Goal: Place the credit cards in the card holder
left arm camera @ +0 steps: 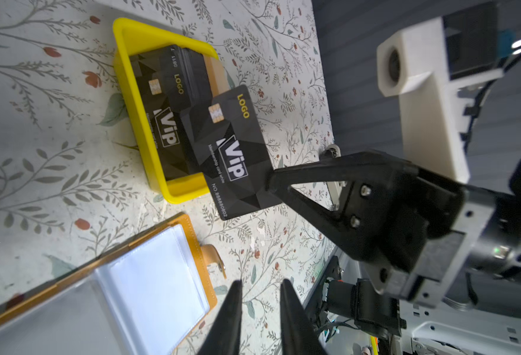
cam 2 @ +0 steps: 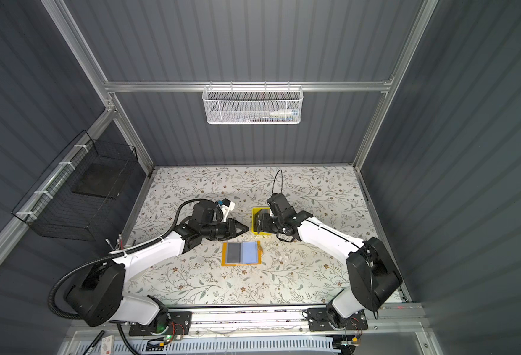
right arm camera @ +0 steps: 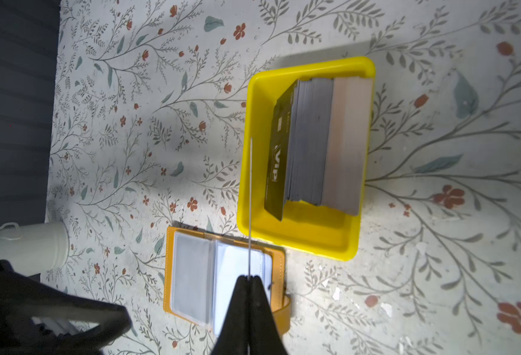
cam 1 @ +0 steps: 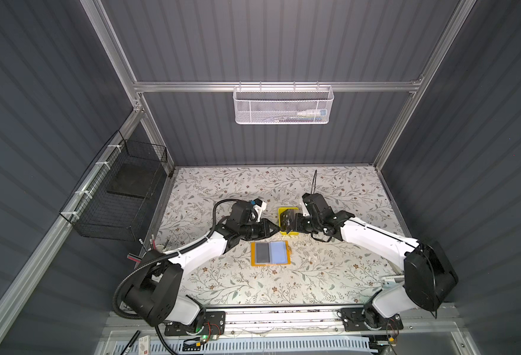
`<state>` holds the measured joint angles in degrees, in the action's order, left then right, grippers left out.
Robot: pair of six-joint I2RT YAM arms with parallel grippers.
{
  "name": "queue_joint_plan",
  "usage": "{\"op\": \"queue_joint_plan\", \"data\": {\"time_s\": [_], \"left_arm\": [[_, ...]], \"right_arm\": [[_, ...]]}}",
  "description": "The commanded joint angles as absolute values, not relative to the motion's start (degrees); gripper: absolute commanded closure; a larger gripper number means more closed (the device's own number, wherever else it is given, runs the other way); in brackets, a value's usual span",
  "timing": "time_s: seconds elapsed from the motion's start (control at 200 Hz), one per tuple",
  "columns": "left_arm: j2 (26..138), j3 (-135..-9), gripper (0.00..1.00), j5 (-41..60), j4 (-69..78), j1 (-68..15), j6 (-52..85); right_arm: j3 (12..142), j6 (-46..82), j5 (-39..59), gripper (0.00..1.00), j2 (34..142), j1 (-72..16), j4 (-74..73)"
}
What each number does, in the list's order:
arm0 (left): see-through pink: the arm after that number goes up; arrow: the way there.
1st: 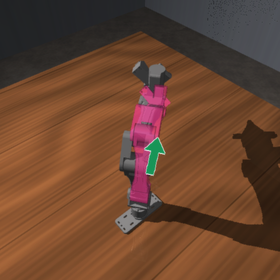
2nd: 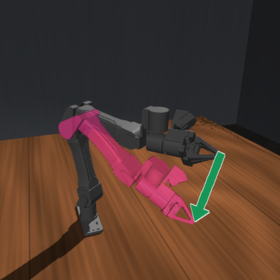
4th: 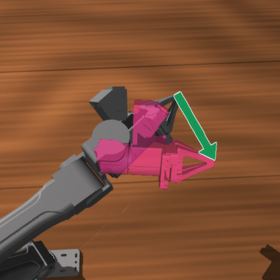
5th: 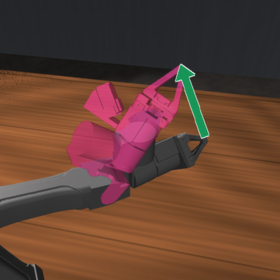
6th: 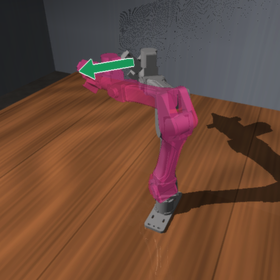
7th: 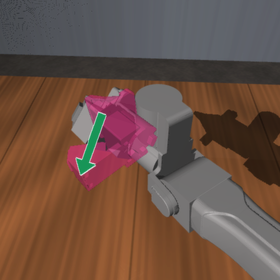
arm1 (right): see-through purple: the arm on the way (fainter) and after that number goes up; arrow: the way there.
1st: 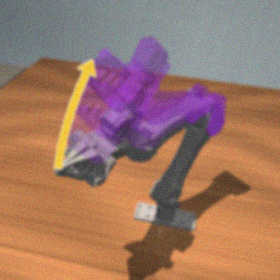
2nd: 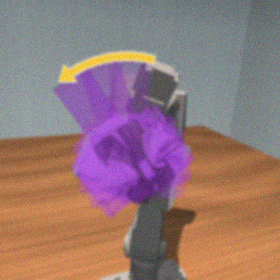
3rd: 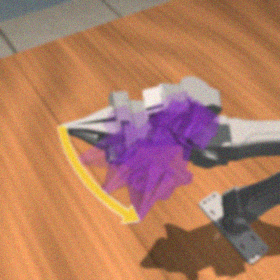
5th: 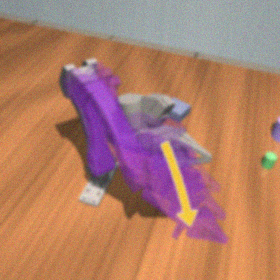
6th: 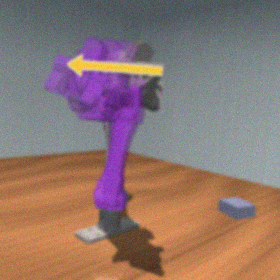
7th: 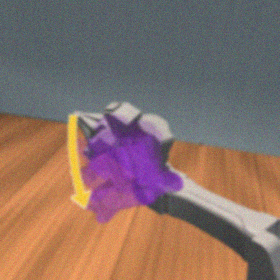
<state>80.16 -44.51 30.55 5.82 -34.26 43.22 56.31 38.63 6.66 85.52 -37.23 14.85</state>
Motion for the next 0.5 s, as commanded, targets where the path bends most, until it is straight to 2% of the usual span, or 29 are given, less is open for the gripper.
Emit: {"op": "queue_joint_plan", "data": {"time_s": [0.0, 0.25, 0.495], "left_arm": [[74.9, -39.7, 0.76, 32.9, 7.6, -33.4, 45.4], [65.8, -28.4, 0.75, 34.1, 15.4, -33.3, 51.8], [63.1, -25.0, 0.73, 35.0, 21.4, -33.3, 54.3]], "right_arm": [[53.2, 40.3, 4.7, 1.0, 82.4, -39.5, 13.1], [44.0, 44.5, 3.0, 1.0, 72.6, -43.2, 8.2], [39.2, 46.0, -0.6, 1.0, 63.6, -44.1, 9.2]]}}
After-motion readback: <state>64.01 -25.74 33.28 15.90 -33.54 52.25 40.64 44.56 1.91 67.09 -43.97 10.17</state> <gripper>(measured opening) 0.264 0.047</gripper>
